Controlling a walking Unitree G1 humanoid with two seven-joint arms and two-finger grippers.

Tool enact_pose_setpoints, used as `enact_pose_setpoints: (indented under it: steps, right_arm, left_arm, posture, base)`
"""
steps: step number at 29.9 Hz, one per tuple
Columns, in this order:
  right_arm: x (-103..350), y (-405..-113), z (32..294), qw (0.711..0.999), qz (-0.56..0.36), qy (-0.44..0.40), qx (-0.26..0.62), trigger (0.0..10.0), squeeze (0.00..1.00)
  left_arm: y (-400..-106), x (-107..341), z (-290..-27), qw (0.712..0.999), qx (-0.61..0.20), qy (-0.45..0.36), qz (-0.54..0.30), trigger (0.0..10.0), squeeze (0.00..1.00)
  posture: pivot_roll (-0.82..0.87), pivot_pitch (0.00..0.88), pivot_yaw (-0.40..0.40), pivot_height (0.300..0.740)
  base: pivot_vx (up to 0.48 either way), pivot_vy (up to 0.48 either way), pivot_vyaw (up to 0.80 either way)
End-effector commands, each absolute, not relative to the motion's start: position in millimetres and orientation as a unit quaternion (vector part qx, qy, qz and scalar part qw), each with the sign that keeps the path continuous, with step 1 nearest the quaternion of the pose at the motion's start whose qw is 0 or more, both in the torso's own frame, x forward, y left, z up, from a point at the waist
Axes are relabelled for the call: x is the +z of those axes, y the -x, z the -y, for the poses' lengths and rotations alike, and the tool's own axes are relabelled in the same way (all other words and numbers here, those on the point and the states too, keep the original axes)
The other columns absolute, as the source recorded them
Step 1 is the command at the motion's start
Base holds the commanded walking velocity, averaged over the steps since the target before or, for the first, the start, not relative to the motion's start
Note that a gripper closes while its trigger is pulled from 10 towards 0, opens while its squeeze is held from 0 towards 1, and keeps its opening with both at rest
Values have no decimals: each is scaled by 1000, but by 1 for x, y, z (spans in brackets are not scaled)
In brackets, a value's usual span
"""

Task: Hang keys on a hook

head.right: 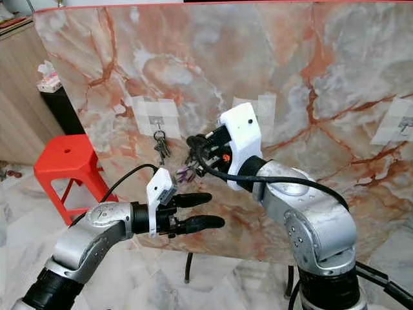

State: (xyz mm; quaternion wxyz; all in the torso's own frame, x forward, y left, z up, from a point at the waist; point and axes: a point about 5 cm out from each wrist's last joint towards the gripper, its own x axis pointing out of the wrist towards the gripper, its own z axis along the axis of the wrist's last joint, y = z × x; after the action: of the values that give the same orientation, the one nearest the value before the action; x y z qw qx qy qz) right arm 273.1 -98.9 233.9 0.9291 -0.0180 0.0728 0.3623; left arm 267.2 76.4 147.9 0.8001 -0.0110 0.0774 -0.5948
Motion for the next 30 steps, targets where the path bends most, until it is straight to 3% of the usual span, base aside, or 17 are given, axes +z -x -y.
enact_pose_setpoints:
  steps: [1,8,17,30]
  right_arm:
    - [242,-268,95,926,-58,25,371,10000,0]
    - [236,-269,99,928,-71,36,363,10000,0]
    - [206,-280,126,953,-139,29,269,10000,0]
    - [205,-281,123,950,-141,28,278,10000,0]
  left_arm:
    - [-271,150,-79,807,-586,16,-69,10000,0]
    - [-270,151,-82,809,-583,22,-69,10000,0]
    - [-268,149,-88,812,-579,18,-72,10000,0]
    - [-266,149,-90,810,-582,18,-72,10000,0]
  posture:
    - [-29,0,31,740]
    - [-29,0,29,740]
    - [-30,0,25,740]
    - [-30,0,16,740]
  base:
    - [0,0,0]
    - [0,0,0]
    - [0,0,0]
    - [0,0,-755]
